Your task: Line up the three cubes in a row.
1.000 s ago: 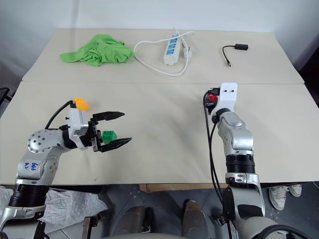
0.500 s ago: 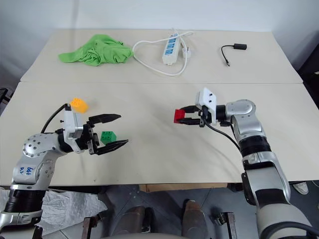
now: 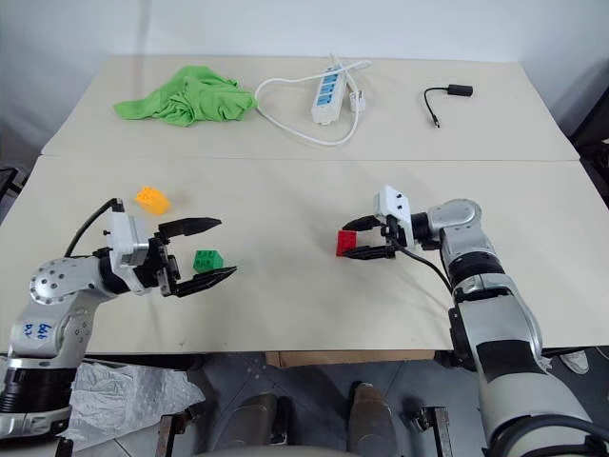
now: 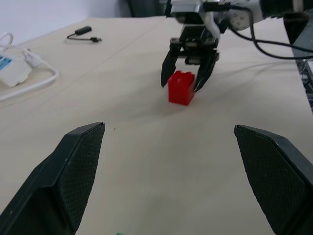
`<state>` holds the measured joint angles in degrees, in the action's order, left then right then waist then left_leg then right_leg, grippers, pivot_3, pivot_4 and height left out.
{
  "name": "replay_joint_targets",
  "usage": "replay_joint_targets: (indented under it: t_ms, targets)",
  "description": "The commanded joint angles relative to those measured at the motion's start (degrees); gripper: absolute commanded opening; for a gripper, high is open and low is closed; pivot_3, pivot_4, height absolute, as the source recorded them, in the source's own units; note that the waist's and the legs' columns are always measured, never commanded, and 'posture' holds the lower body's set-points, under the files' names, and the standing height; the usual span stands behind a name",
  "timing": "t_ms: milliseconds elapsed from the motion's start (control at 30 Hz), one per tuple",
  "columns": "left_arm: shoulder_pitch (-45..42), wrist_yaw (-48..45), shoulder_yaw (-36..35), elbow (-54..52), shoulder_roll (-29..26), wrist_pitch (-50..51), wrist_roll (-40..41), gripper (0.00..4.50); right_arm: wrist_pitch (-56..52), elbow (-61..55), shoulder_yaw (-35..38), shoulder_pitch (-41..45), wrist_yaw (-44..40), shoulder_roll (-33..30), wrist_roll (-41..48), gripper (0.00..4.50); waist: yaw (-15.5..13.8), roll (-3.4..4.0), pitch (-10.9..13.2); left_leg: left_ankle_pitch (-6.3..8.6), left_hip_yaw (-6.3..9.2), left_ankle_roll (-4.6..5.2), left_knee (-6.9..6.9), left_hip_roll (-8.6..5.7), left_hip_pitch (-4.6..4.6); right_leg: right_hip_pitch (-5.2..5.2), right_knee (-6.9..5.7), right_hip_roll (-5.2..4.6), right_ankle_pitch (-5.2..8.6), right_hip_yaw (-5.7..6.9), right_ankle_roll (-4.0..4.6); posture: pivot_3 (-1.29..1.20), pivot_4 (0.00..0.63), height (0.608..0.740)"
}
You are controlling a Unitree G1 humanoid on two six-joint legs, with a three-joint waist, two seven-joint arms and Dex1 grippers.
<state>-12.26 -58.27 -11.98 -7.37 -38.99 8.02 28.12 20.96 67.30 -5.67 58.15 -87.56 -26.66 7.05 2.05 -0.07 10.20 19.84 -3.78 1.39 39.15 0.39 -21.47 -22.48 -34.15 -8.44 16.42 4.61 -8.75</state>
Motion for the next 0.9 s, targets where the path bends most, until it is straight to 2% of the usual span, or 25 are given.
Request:
replay_joint_targets:
  t_ms: [33, 133, 233, 333, 400, 567, 700, 800, 900]
  targets:
    - [2.88, 2.09, -7.54, -0.15, -1.17, 0.35, 2.79, 4.5, 0.07, -5.78, 3.12, 0.19, -4.12, -3.03, 5.35, 4.41, 0.05, 0.02, 0.01, 0.0, 0.0, 0.0, 0.0, 0.0, 0.0, 0.0, 0.0, 0.0, 0.0, 0.0, 0.0, 0.0, 0.15, 0.74]
    - [8.16, 4.47, -14.63, 0.84, -1.16, -1.39, 2.26, 4.5, -4.53, -17.29, 2.34, -5.14, -4.94, -6.52, 15.2, 4.46, 0.07, 0.12, 0.07, 0.01, 0.03, -0.01, -0.02, 0.03, 0.0, -0.01, 0.02, -0.01, 0.0, 0.02, 0.0, 0.0, 0.15, 0.74]
    - [14.01, 6.14, -19.89, 1.04, -0.4, -1.84, 2.39, 4.5, -13.95, -32.3, 2.46, -12.24, -4.94, -9.6, 26.85, 4.46, -0.18, 0.11, 0.07, 0.09, 0.07, -0.09, -0.05, 0.15, 0.0, 0.02, 0.07, -0.02, 0.02, 0.44, 0.04, 0.0, 0.15, 0.74]
    - [22.82, 8.2, -27.59, 3.89, 1.84, -1.78, 2.94, 4.5, -16.6, -44.84, 6.76, -21.91, -0.67, -8.88, 29.75, 4.46, -0.26, 0.12, 0.06, 0.11, 0.0, -0.1, -0.02, 0.21, 0.0, 0.03, 0.09, -0.09, 0.02, 0.7, 0.05, 0.0, 0.15, 0.74]
    - [26.69, 8.88, -30.27, 6.95, 3.07, -2.64, 2.53, 4.5, -19.07, -51.56, 7.5, -27.51, 2.04, -8.63, 30.68, 4.46, -0.43, 0.12, 0.06, 0.19, -0.07, -0.18, -0.05, 0.28, 0.1, 0.05, 0.09, -0.08, 0.04, 0.86, 0.08, 0.0, 0.15, 0.74]
    - [29.16, 12.01, -33.02, 12.93, 5.43, -3.76, 2.93, 4.5, -21.71, -60.88, 6.89, -35.51, 4.6, -6.38, 30.4, 4.46, -1.09, 0.06, 0.05, 0.27, -0.14, -0.14, 0.0, 0.32, 0.12, 0.05, 0.07, -0.19, 0.02, 1.23, 0.21, 0.0, 0.15, 0.74]
    - [28.09, 15.46, -32.11, 11.18, 8.53, -5.87, 2.7, 4.5, -19.81, -62.56, 7.95, -36.53, 7.5, -3.42, 29.16, 4.46, -1.72, 0.03, 0.03, 0.3, -0.14, -0.19, 0.0, 0.39, 0.2, 0.06, 0.07, -0.23, -0.12, 1.24, 0.41, 0.0, 0.15, 0.74]
    - [27.65, 16.32, -29.93, 6.99, 10.27, -5.83, 3.1, 4.5, -19.77, -63.0, 8.7, -36.73, 8.73, -2.88, 29.02, 4.46, -1.95, 0.02, 0.03, 0.35, -0.13, -0.21, 0.0, 0.4, 0.19, 0.04, 0.09, -0.24, -0.14, 1.27, 0.45, 0.0, 0.15, 0.74]
    - [28.13, 10.15, -23.45, 1.77, 7.43, -6.96, 0.89, 4.5, -20.14, -62.68, 9.5, -37.19, 7.18, -4.89, 28.77, 4.46, -1.92, 0.02, 0.03, 0.39, -0.13, -0.19, -0.01, 0.4, 0.17, 0.04, 0.11, -0.23, -0.15, 1.34, 0.47, 0.0, 0.15, 0.74]
